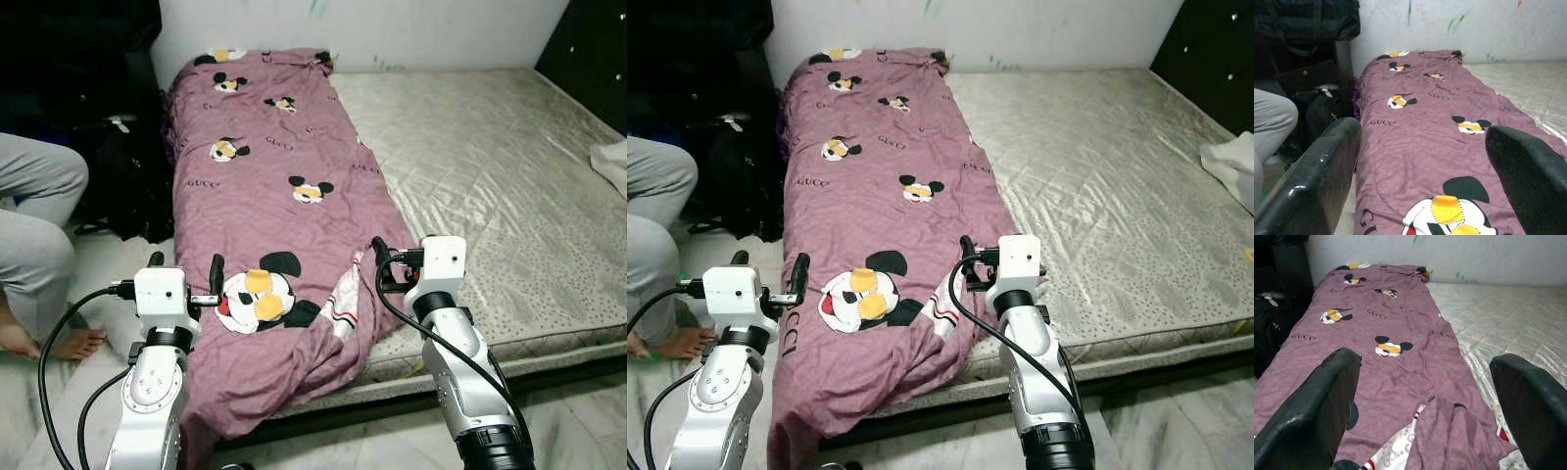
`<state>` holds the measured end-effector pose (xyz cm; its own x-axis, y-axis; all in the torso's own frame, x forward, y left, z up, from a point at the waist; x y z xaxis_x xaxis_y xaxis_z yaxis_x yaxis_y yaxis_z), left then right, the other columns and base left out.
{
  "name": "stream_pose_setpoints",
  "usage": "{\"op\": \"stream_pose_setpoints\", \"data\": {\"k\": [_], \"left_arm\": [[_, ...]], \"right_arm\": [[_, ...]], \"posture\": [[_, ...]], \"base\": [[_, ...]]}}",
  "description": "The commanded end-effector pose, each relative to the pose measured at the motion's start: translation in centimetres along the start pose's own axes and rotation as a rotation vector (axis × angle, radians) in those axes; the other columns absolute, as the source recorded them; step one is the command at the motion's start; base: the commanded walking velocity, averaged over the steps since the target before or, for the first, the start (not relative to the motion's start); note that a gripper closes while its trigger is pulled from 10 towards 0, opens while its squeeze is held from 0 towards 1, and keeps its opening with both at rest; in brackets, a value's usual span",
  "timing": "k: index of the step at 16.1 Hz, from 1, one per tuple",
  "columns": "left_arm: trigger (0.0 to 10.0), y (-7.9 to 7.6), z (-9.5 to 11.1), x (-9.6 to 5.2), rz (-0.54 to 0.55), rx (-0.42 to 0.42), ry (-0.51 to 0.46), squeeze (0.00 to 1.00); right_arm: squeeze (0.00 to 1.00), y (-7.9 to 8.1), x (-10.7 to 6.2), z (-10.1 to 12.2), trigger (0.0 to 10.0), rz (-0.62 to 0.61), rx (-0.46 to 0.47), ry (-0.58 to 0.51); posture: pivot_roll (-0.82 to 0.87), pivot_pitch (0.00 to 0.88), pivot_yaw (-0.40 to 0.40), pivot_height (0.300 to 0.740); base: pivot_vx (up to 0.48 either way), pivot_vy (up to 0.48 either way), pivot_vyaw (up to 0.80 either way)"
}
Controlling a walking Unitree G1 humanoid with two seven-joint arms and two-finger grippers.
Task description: Clean up the room
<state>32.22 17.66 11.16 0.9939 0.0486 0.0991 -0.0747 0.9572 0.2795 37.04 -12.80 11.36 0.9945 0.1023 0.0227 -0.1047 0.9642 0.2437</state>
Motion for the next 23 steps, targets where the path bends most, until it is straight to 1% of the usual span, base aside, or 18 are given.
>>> {"op": "stream_pose_setpoints", "data": {"k": [1, 4, 6, 10, 16, 18, 23], "left_arm": [[10.0, -0.2, 0.2, -0.2, -0.011, -0.006, -0.001, 0.00], [10.0, -0.2, 0.4, 0.1, -0.010, -0.024, -0.001, 0.00], [10.0, -0.3, 0.4, 0.2, -0.011, -0.023, -0.003, 0.00], [10.0, -0.4, 0.7, 0.5, -0.006, -0.018, -0.012, 0.00], [10.0, -0.7, 1.3, 1.1, 0.002, -0.019, -0.028, 0.00], [10.0, -0.4, 1.6, 1.5, 0.021, -0.012, -0.036, 0.00], [10.0, -0.6, 1.7, 1.9, 0.025, -0.009, -0.038, 0.00]], "right_arm": [[0.00, -0.2, -0.1, 0.2, 10.0, -0.003, -0.008, -0.002], [0.00, -0.1, -0.1, 0.2, 10.0, -0.005, -0.006, 0.003], [0.00, -0.1, -0.1, 0.2, 10.0, -0.004, -0.007, 0.006], [0.00, 0.0, 0.1, 0.2, 10.0, 0.000, -0.011, 0.010], [0.00, 0.1, 0.4, 0.0, 10.0, 0.010, -0.016, 0.020], [0.00, 0.1, 0.5, -0.2, 10.0, 0.014, -0.019, 0.026], [0.00, 0.1, 0.7, -0.5, 10.0, 0.018, -0.022, 0.038]], "posture": [[-0.06, 0.126, -0.047, 0.740], [-0.06, 0.126, -0.048, 0.740], [-0.06, 0.126, -0.048, 0.725], [-0.06, 0.120, -0.048, 0.670], [-0.06, 0.111, -0.049, 0.602], [-0.06, 0.103, -0.048, 0.602], [-0.06, 0.093, -0.048, 0.602]], "base": [[0.000, 0.000, 0.00], [0.000, 0.000, 0.00], [0.000, 0.000, 0.00], [0.000, 0.000, 0.00], [0.000, 0.000, 0.00], [0.000, 0.000, 0.00], [0.000, 0.000, 0.00]]}}
Point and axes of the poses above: a point about 5 cm out from each wrist's last joint towards the gripper, its own x axis pointing out of the wrist towards the gripper, its own z axis along the axis of the wrist's last joint, y = z × x, the point moved 6 cm from there along x, pointing out of the wrist towards the gripper, and after that the axes turned 14 degrees about x, right-handed, at the moved point
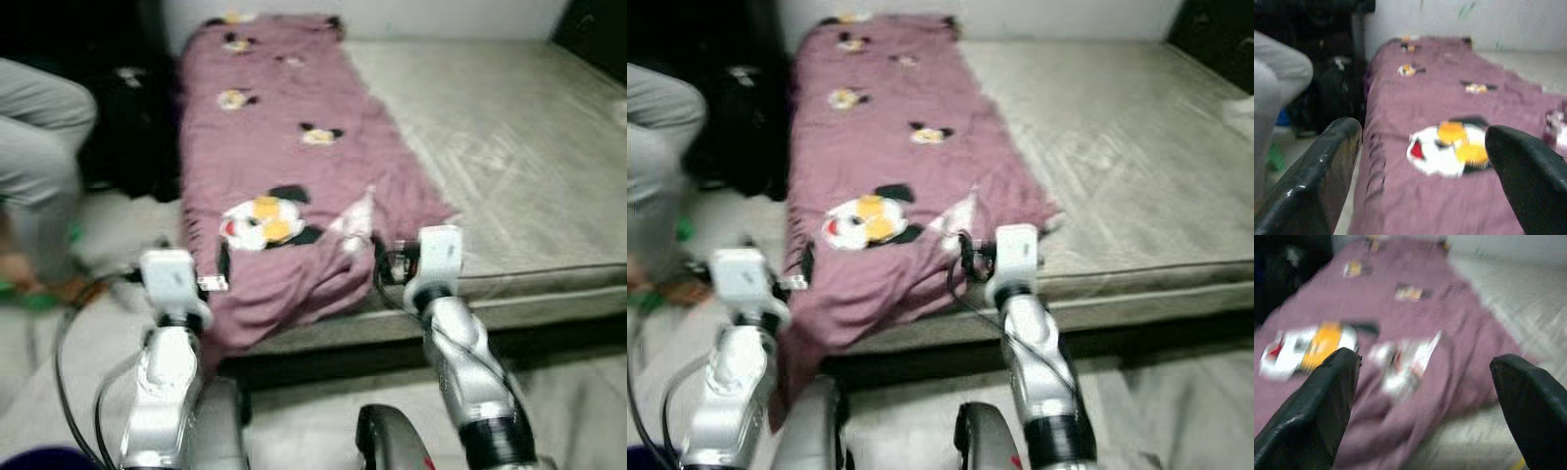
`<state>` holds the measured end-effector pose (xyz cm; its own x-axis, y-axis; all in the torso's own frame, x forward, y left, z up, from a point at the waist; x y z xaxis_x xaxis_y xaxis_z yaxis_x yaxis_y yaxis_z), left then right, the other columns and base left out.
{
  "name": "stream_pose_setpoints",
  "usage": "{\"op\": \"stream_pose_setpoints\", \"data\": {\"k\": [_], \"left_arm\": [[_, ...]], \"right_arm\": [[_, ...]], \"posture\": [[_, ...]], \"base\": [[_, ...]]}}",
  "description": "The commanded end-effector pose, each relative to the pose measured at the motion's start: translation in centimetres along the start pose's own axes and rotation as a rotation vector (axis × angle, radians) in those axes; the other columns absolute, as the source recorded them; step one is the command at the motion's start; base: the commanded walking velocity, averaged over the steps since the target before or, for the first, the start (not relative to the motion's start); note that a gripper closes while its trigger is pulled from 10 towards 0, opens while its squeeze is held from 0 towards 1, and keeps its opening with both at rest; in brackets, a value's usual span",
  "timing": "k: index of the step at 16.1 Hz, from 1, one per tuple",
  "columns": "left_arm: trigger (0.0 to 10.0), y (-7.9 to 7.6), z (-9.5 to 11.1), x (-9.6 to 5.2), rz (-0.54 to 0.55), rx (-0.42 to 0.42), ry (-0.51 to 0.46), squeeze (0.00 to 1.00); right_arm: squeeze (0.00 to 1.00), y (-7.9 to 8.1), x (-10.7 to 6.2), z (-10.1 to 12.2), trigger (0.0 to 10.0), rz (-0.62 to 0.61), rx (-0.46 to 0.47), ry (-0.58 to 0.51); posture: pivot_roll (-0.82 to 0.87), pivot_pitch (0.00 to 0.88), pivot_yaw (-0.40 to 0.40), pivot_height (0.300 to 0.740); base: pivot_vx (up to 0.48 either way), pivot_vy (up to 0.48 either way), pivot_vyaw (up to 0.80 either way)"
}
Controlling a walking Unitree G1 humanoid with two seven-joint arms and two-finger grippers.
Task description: Clean up the room
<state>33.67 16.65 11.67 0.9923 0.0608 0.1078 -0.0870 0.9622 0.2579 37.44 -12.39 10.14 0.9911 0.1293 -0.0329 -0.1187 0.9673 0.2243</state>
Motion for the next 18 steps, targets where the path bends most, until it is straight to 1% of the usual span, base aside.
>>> {"op": "stream_pose_setpoints", "data": {"k": [1, 3, 6, 9, 13, 18], "left_arm": [[10.0, 0.31, 1.00, 0.48, 0.014, 0.012, -0.033, 0.00], [10.0, 0.34, 0.96, 0.55, 0.019, 0.012, -0.032, 0.00], [10.0, 0.36, 0.99, 0.60, 0.024, 0.010, -0.035, 0.00], [10.0, 0.06, 1.51, 0.61, 0.004, -0.010, -0.065, 0.00], [10.0, -0.27, 1.74, 0.54, -0.017, -0.020, -0.076, 0.00], [10.0, -0.44, 1.74, 0.52, -0.031, -0.019, -0.076, 0.00]], "right_arm": [[0.00, 0.07, 0.23, 0.75, 10.0, 0.006, -0.003, -0.021], [0.00, 0.13, 0.35, 0.69, 10.0, 0.011, -0.006, -0.018], [0.00, 0.16, 0.46, 0.68, 10.0, 0.014, -0.008, -0.018], [0.00, 0.19, 0.61, 0.70, 10.0, 0.016, -0.011, -0.017], [0.00, 0.24, 0.68, 0.70, 10.0, 0.014, -0.015, -0.016], [0.00, 0.36, 0.69, 0.65, 10.0, 0.015, -0.018, -0.015]], "posture": [[-0.06, 0.093, -0.048, 0.602], [-0.06, 0.090, -0.050, 0.598], [-0.06, 0.091, -0.051, 0.564], [-0.06, 0.095, -0.050, 0.564], [-0.06, 0.102, -0.050, 0.564], [-0.06, 0.107, -0.048, 0.564]], "base": [[0.000, 0.000, 0.00], [0.000, 0.000, 0.00], [0.000, 0.000, 0.00], [0.000, 0.000, 0.00], [0.000, 0.000, 0.00], [0.324, 0.000, 0.00]]}}
Point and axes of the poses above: a point about 5 cm out from each wrist's last joint towards the gripper, its own x axis pointing out of the wrist towards the gripper, its own z axis along the axis of the wrist's last joint, y = z × x, the point moved 6 cm from there along x, pointing out of the wrist towards the gripper, and after that the axes turned 14 degrees about x, right-handed, at the moved point
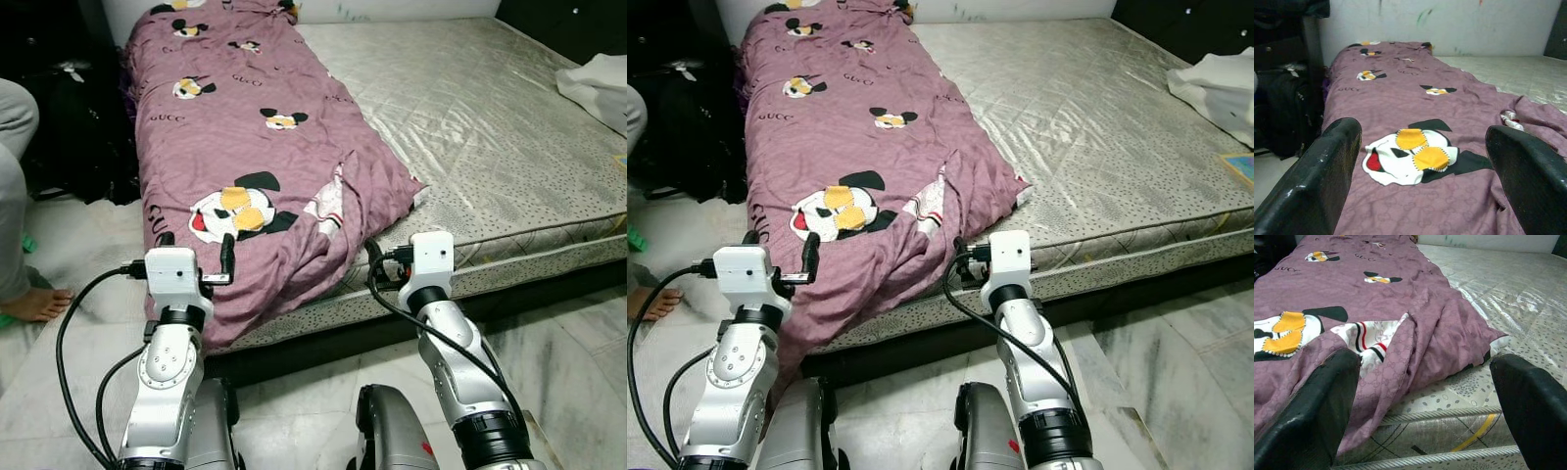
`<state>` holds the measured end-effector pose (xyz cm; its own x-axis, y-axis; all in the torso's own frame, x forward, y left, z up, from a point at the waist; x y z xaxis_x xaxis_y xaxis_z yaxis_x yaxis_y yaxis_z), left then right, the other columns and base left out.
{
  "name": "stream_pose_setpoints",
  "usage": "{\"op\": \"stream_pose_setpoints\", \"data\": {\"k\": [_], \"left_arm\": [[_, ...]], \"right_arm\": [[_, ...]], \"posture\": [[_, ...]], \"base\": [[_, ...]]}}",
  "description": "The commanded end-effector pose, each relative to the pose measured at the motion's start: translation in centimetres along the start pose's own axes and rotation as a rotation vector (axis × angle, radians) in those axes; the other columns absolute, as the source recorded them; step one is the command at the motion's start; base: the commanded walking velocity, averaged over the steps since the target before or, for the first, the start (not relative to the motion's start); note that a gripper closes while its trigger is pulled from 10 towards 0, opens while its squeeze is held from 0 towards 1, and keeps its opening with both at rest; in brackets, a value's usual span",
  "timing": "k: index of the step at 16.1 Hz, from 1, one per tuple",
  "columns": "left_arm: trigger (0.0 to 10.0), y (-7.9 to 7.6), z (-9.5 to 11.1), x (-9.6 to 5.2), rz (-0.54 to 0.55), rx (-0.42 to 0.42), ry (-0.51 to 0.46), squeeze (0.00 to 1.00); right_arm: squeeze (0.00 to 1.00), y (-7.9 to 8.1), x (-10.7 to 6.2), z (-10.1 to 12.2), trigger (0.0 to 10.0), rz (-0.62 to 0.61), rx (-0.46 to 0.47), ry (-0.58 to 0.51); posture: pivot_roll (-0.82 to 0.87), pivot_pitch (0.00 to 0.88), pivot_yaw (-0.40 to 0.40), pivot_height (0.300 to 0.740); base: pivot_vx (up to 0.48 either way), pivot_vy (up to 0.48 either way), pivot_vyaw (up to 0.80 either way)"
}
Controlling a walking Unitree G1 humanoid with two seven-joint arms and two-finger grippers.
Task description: Clean up the room
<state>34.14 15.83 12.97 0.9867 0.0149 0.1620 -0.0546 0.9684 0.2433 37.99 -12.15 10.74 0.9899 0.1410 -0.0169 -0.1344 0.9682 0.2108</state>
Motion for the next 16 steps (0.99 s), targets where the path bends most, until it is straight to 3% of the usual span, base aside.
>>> {"op": "stream_pose_setpoints", "data": {"k": [1, 11, 14, 16], "left_arm": [[10.0, 0.03, 0.32, 0.00, -0.003, 0.002, -0.012, 0.00], [10.0, -0.30, 0.21, -0.02, -0.009, -0.005, -0.007, 0.00], [10.0, -0.41, 0.27, 0.07, -0.001, -0.005, -0.005, 0.00], [10.0, -0.47, 0.18, 0.14, 0.001, -0.001, 0.001, 0.00]], "right_arm": [[0.00, 0.06, 0.14, 0.06, 10.0, 0.001, -0.003, -0.001], [0.00, 0.18, 0.09, 0.02, 10.0, 0.008, -0.003, 0.001], [0.00, 0.29, 0.12, 0.06, 10.0, 0.017, -0.015, 0.000], [0.00, 0.66, 0.18, 0.10, 10.0, 0.032, -0.043, -0.003]], "posture": [[-0.06, 0.107, -0.048, 0.564], [-0.07, 0.113, -0.049, 0.564], [-0.07, 0.113, -0.049, 0.564], [-0.07, 0.110, -0.049, 0.564]], "base": [[0.375, 0.000, 0.00], [0.369, 0.000, 0.00], [0.000, 0.000, 0.00], [0.000, 0.000, 0.80]]}}
Point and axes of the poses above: a point about 5 cm out from each wrist's last joint towards the gripper, its own x axis pointing out of the wrist towards the gripper, its own z axis along the axis of the wrist's last joint, y = z × x, the point moved 6 cm from there along x, pointing out of the wrist towards the gripper, and after that the axes turned 14 degrees about x, right-handed, at the moved point
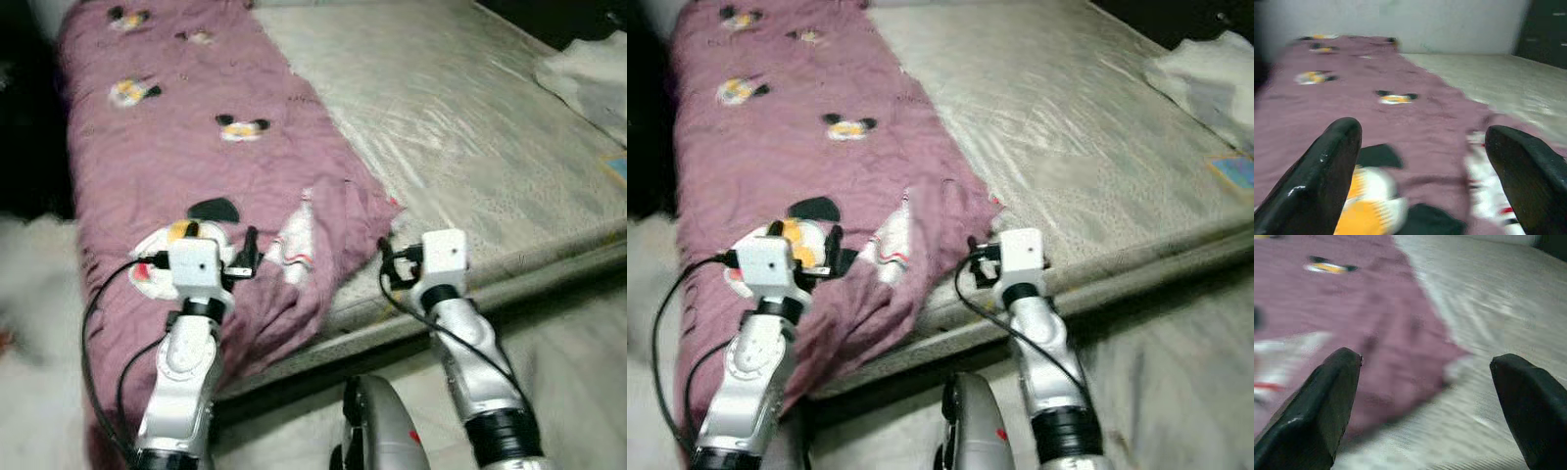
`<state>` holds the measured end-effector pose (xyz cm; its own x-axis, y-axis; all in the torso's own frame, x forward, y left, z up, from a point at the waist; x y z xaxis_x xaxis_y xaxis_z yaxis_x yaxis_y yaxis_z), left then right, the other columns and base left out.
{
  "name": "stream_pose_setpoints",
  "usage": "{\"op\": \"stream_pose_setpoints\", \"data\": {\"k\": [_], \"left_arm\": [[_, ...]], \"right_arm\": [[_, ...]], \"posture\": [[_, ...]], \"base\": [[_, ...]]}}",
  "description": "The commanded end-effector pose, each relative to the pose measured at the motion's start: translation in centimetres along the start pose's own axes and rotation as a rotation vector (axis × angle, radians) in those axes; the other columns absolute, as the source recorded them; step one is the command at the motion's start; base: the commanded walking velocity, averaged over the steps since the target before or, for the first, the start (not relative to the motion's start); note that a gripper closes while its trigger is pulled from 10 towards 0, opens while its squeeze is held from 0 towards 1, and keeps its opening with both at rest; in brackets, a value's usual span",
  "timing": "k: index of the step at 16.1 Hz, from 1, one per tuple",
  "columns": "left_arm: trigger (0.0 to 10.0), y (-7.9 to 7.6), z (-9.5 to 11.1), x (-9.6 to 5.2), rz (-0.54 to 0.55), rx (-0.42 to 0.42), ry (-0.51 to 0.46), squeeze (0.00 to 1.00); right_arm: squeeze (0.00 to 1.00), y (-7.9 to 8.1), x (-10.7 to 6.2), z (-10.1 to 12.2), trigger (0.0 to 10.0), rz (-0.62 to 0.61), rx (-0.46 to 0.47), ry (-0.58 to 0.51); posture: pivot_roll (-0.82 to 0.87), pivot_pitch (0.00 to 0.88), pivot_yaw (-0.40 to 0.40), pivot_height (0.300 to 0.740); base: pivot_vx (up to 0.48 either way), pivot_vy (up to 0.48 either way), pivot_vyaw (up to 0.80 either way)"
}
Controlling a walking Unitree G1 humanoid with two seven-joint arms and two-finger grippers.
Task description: Clean up the room
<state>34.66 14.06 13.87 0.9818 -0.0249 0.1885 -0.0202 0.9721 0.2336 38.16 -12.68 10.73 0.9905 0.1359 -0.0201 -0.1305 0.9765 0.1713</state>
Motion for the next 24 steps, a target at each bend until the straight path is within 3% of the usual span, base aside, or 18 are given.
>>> {"op": "stream_pose_setpoints", "data": {"k": [1, 8, 12, 13, 16, 21, 24], "left_arm": [[10.0, 1.1, -1.0, -0.5, 0.035, 0.016, 0.037, 0.00], [10.0, 1.3, -0.8, -0.8, 0.043, 0.028, 0.036, 0.00], [10.0, 1.4, 0.4, -2.3, 0.037, 0.066, 0.020, 0.00], [10.0, 2.4, 0.4, -3.2, 0.068, 0.093, 0.032, 0.00], [10.0, 3.2, 0.2, -5.6, 0.081, 0.111, 0.079, 0.00], [10.0, 3.3, 1.8, -5.7, 0.085, 0.120, 0.083, 0.00], [10.0, 2.9, 2.9, -7.4, 0.089, 0.086, 0.106, 0.00]], "right_arm": [[0.00, 1.1, 0.1, 0.0, 10.0, 0.031, 0.006, -0.004], [0.00, 0.9, 1.5, -0.3, 10.0, 0.018, 0.057, 0.042], [0.00, 1.6, 2.4, -0.9, 10.0, 0.013, 0.023, 0.064], [0.00, 2.0, 3.2, -0.9, 10.0, 0.015, 0.032, 0.079], [0.00, 3.1, 5.1, 1.0, 10.0, 0.033, 0.020, 0.036], [0.00, 3.6, 7.3, 3.7, 10.0, -0.038, 0.046, -0.003], [0.00, 2.8, 7.6, 4.3, 10.0, -0.108, 0.002, -0.008]], "posture": [[-0.07, 0.108, -0.050, 0.564], [-0.04, 0.111, -0.047, 0.564], [0.05, 0.153, -0.085, 0.564], [0.07, 0.169, -0.096, 0.564], [0.14, 0.204, -0.073, 0.564], [0.18, 0.288, -0.083, 0.564], [0.19, 0.333, -0.083, 0.564]], "base": [[0.000, 0.000, 0.80], [0.000, 0.000, 0.11], [0.000, 0.000, 0.00], [0.000, 0.000, 0.00], [0.000, 0.000, 0.00], [0.000, 0.000, 0.00], [0.000, 0.000, 0.00]]}}
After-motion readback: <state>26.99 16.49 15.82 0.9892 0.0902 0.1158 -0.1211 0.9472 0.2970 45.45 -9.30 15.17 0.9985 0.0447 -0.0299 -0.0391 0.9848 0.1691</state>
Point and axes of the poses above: a point about 5 cm out from each wrist's last joint towards the gripper, its own x axis pointing out of the wrist towards the gripper, its own z axis along the axis of the wrist's last joint, y = z × x, the point moved 6 cm from there along x, pointing out of the wrist towards the gripper, and after that the axes turned 14 degrees about x, right-handed, at the moved point
